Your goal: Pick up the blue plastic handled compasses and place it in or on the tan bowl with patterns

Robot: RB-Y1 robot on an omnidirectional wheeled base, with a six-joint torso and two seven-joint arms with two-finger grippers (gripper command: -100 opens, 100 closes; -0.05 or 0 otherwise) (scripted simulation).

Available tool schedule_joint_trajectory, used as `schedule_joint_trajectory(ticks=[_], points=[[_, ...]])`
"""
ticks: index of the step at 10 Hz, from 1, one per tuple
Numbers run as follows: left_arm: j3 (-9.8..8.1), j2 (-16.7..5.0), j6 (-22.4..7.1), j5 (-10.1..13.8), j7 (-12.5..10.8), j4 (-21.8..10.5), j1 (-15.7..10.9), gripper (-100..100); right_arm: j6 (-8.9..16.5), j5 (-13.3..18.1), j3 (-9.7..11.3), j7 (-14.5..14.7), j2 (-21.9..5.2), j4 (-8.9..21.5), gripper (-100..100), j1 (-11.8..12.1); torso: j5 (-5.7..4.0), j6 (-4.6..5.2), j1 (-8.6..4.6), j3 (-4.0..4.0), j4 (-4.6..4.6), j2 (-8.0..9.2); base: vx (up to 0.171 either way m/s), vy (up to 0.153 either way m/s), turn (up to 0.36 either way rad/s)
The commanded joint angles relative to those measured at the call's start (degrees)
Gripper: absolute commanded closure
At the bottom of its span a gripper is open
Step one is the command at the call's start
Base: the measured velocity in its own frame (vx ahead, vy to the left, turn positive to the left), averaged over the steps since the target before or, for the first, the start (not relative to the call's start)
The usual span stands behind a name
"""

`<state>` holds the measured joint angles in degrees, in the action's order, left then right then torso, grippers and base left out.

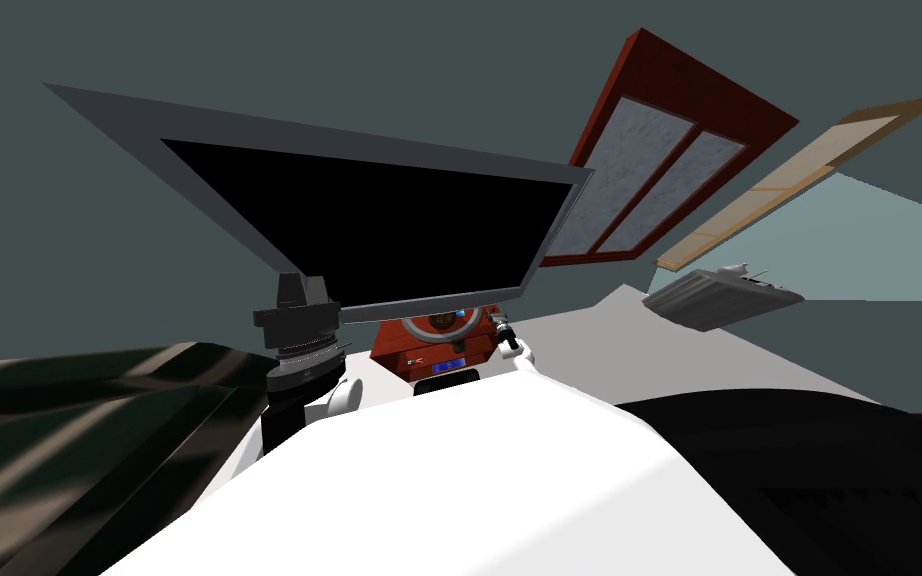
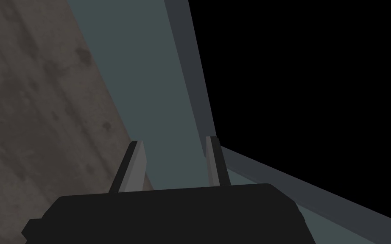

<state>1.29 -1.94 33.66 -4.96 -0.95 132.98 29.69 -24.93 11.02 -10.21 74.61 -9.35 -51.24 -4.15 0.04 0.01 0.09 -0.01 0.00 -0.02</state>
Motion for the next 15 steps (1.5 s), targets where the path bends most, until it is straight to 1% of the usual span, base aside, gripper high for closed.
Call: schedule_joint_trajectory(ticks=[1,5,6,7,8,9,10,11,14,15], points=[[0.0,0.0,0.0,0.0,0.0,0.0,0.0,0,-0.25,0.08,-0.16,1.02,-0.19,1.72,-100,-0.75,0.0,0.0,0.0,0.0,0.0,0.0,0.002,0.018,-0.008],[0.0,0.0,0.0,0.0,0.0,0.0,0.0,0,-0.32,0.55,-0.51,4.92,-1.4,6.77,-100,-2.96,-0.01,0.0,-0.05,0.0,0.0,0.01,0.001,0.015,-0.015],[0.0,0.0,0.0,0.0,0.0,0.0,0.0,0,-0.11,0.48,-0.37,4.09,-1.25,5.65,-100,-2.52,0.0,0.0,-0.04,0.01,0.0,0.01,0.0,0.009,-0.004],[0.0,0.0,0.0,0.0,0.0,0.0,0.0,0,-0.04,0.5,-0.36,4.27,-1.29,5.71,0,-2.54,-0.01,0.0,-0.06,0.01,0.01,0.02,0.0,0.0,0.0],[0.0,0.0,0.0,0.0,0.0,0.0,0.0,0,-0.38,0.42,-0.6,4.53,-1.1,5.91,-100,-2.38,-0.02,0.0,-0.09,0.01,0.01,0.02,0.107,-0.021,0.018],[0.0,-0.01,0.0,0.0,0.0,0.0,0.01,0,-0.16,0.46,-0.48,4.37,-1.18,5.78,-100,-2.41,-0.03,-0.01,-0.16,-0.14,-0.04,-0.29,0.069,-0.015,0.009],[0.0,0.0,0.0,0.0,0.0,0.0,0.01,0,-0.2,0.45,-0.5,4.41,-1.17,5.78,100,-2.42,-0.03,0.0,-0.15,-0.14,-0.06,-0.24,0.008,-0.002,0.0],[0.0,0.0,0.0,0.0,0.0,0.0,0.0,0,-0.19,0.45,-0.5,4.4,-1.17,5.78,100,-2.42,-0.02,0.0,-0.12,-0.05,-0.02,-0.09,0.005,0.003,0.009],[0.0,0.0,0.0,0.0,0.0,0.0,0.0,0,-0.42,0.32,-0.45,4.08,-0.99,5.66,100,-2.57,0.14,0.08,0.05,-0.11,-0.12,-0.1,0.0,0.0,0.0],[0.0,0.0,0.0,0.0,0.0,0.0,0.0,0,-0.42,0.32,-0.45,4.09,-1.0,5.66,0,-2.57,0.13,0.08,0.04,-0.12,-0.12,-0.11,0.0,0.0,0.0]])
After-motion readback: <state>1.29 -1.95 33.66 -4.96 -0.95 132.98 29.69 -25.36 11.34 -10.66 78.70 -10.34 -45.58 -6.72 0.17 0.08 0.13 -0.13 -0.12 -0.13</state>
